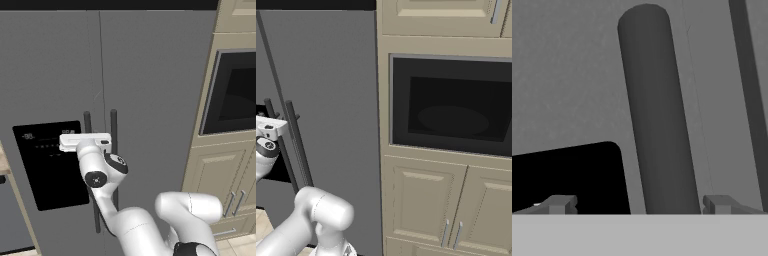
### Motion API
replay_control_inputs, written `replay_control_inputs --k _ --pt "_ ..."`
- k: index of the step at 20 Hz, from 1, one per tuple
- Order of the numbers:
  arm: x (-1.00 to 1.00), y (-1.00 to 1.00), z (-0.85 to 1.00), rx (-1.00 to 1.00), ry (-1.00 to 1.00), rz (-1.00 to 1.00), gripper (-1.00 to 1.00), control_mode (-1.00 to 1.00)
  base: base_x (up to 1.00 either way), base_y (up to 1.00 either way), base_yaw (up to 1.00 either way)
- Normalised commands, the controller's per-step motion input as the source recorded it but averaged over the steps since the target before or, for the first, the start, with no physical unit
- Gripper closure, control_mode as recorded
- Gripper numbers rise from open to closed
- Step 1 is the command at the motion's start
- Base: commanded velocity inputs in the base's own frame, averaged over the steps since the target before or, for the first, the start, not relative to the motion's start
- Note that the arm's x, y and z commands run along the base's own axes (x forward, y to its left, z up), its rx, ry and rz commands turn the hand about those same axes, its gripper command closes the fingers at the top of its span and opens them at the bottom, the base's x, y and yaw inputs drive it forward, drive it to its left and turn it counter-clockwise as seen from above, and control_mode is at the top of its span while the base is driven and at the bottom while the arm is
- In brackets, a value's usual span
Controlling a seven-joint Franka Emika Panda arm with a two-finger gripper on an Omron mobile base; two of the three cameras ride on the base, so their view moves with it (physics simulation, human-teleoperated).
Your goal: Open the freezer door, pick up the ice cube tray from the freezer, and place it on the dining counter.
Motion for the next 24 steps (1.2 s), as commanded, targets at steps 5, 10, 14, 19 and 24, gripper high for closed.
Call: replay_control_inputs --k 5,10,14,19,24 --pt "0.0 0.0 0.0 0.0 0.0 0.0 1.0 -1.0 0.0 0.0 0.0" --pt "0.0 0.0 0.0 0.0 0.0 0.0 1.0 -1.0 0.0 0.0 0.0" --pt "0.0 0.0 0.0 0.0 0.0 0.0 1.0 -1.0 0.0 0.0 0.0" --pt "0.0 0.0 0.0 0.0 0.0 0.0 1.0 -1.0 0.0 0.0 0.0" --pt "-0.13 0.02 0.0 0.0 0.0 0.0 1.0 -1.0 0.0 0.0 0.0"
